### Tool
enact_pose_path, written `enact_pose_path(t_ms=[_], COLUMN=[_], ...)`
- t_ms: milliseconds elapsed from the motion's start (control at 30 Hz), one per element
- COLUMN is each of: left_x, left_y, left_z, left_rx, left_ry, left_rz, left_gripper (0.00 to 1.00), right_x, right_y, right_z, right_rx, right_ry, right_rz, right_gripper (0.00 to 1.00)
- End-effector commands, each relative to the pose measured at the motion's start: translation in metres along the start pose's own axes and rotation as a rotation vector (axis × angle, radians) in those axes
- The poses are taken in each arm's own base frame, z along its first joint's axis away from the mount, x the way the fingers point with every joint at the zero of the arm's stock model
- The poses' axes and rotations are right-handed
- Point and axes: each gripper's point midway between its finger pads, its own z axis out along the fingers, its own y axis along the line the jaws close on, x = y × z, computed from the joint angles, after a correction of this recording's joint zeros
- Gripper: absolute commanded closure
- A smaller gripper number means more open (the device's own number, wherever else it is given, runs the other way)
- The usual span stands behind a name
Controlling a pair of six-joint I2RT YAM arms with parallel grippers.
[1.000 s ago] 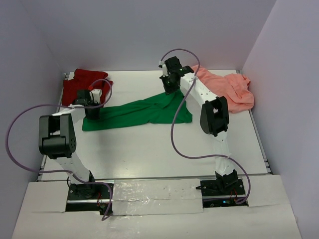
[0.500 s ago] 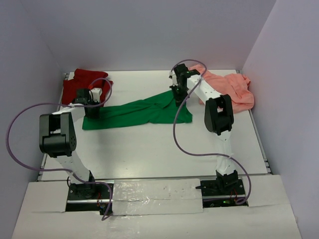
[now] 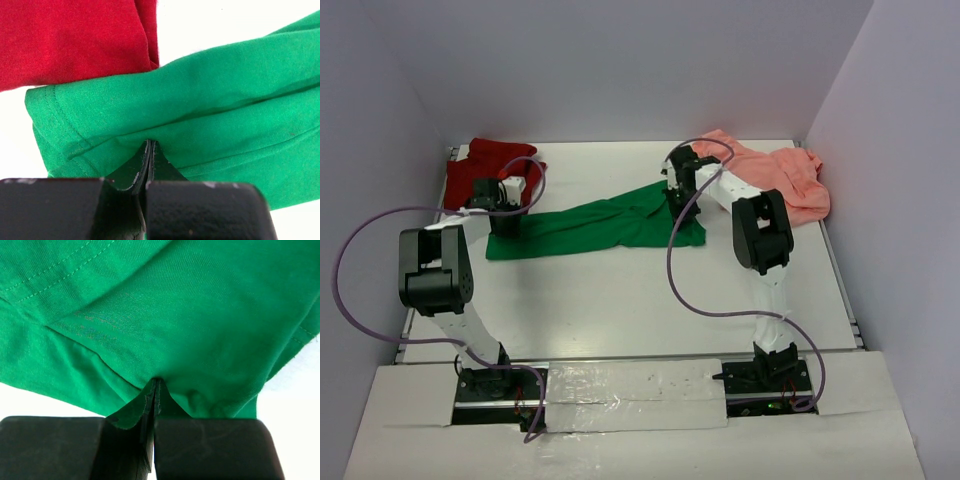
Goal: Fold and stack the t-shirts
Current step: Fold the tshirt
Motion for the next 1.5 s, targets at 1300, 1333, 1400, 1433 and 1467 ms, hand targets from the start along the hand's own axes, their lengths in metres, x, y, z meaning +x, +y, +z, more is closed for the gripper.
enact_pose_path(t_ms=[1300, 1333, 1400, 1433, 1467], left_x=[0.153, 0.152, 0.147, 0.147, 0.146], left_y=[-0.225, -0.232, -0.258, -0.265, -0.283], left_z=[-0.113, -0.116, -0.123, -0.128, -0.136], left_rx=[0.971, 1.002, 1.097, 1.128, 1.182], left_ry=[0.534, 0.532, 0.510, 0.517, 0.500], left_rz=[0.761, 0.775, 0.809, 0.821, 0.859], left_gripper=[1.00, 1.00, 1.00, 1.00, 1.00], right_x=[-0.142, -0.140, -0.139, -0.138, -0.137], right_y=[0.008, 0.009, 0.009, 0.009, 0.010], right_z=[-0.120, -0.123, -0.132, -0.136, -0.143], right_rx=[0.052, 0.050, 0.052, 0.053, 0.054], right_ry=[-0.480, -0.477, -0.491, -0.493, -0.504], right_rz=[0.023, 0.024, 0.023, 0.024, 0.023], right_gripper=[1.00, 1.00, 1.00, 1.00, 1.00])
